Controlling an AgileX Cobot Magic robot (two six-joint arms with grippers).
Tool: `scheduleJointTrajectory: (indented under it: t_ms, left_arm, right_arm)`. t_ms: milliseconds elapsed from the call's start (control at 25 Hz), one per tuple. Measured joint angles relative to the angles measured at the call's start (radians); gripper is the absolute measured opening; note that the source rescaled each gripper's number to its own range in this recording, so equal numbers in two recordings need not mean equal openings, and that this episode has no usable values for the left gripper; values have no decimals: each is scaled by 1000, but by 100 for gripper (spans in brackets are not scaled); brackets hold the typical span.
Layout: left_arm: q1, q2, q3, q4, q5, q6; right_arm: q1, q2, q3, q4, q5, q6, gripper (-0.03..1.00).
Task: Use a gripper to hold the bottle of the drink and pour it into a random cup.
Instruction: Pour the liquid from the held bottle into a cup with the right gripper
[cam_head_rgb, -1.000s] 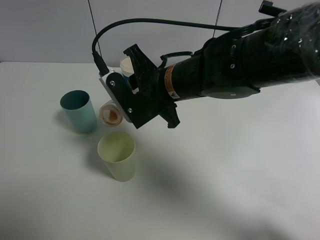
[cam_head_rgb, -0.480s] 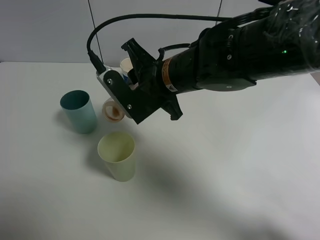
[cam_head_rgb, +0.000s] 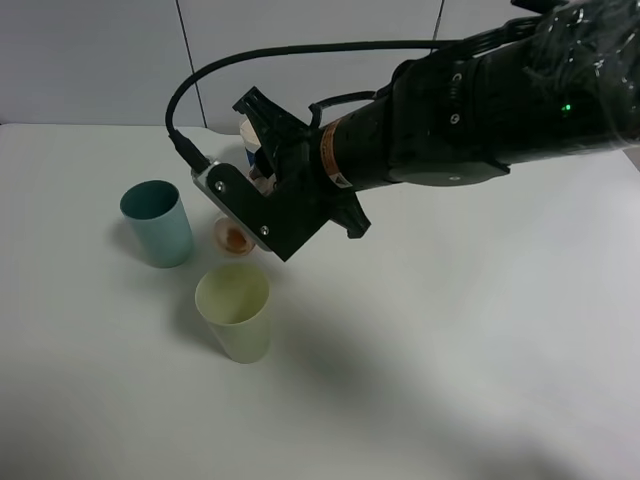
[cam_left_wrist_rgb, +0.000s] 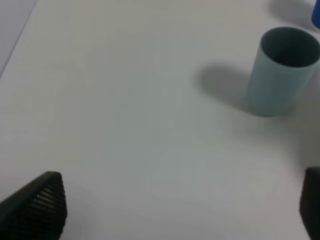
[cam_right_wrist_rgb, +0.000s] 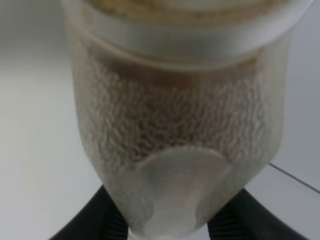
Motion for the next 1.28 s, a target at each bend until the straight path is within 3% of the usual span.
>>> scheduleJointTrajectory:
  t_ms: [640, 960, 1280]
  left_arm:
    - [0, 0, 0, 0, 0, 0]
    - [0, 0, 0, 0, 0, 0]
    - [0, 0, 0, 0, 0, 0]
  right_arm:
    - [17, -3, -10, 0, 63, -61, 0]
    - [17, -3, -10, 0, 70, 16, 0]
    - [17, -3, -10, 0, 70, 19, 0]
